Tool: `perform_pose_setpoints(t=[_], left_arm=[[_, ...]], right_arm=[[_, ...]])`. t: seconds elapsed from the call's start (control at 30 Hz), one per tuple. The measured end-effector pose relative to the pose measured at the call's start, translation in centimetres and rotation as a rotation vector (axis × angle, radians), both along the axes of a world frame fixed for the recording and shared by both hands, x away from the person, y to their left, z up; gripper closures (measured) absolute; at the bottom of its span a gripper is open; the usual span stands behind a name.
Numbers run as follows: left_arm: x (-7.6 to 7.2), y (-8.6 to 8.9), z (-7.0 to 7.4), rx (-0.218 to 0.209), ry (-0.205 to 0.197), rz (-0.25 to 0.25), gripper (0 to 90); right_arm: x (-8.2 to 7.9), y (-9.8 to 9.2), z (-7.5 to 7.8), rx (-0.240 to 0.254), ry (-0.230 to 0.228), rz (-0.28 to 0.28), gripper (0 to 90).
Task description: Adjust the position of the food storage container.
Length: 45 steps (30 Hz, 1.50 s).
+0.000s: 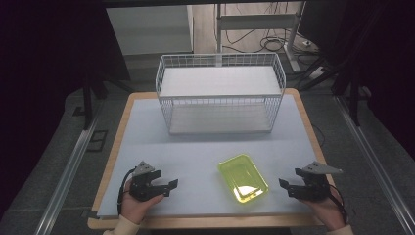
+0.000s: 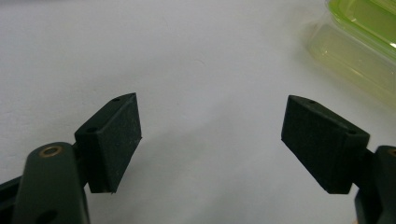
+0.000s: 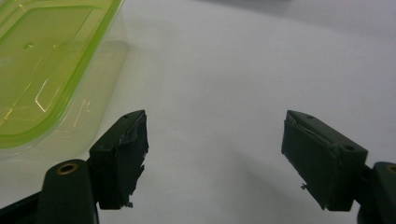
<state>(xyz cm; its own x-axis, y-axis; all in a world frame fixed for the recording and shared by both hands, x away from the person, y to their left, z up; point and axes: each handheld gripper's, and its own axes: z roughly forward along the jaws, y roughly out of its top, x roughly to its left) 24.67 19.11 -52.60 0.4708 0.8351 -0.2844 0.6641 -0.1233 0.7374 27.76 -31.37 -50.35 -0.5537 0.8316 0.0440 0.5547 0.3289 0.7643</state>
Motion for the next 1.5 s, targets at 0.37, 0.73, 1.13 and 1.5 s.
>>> perform_pose_setpoints(t=[0.37,0.73,1.13,1.5], left_arm=[[0.2,-0.2,0.0,0.002,0.001,-0.007,19.7],[0.2,-0.2,0.0,0.002,0.001,-0.003,19.7],[0.2,-0.2,0.0,0.003,0.002,-0.003,19.7],[0.2,-0.1,0.0,-0.001,0.005,-0.005,19.7]], right_arm=[[-0.5,-0.2,1.0,0.029,0.004,-0.006,43.2],[-1.1,0.1,2.3,0.071,0.032,0.053,90.0],[-3.6,4.7,4.2,0.105,0.007,0.221,90.0],[-5.9,10.1,3.3,0.086,0.04,0.365,90.0]])
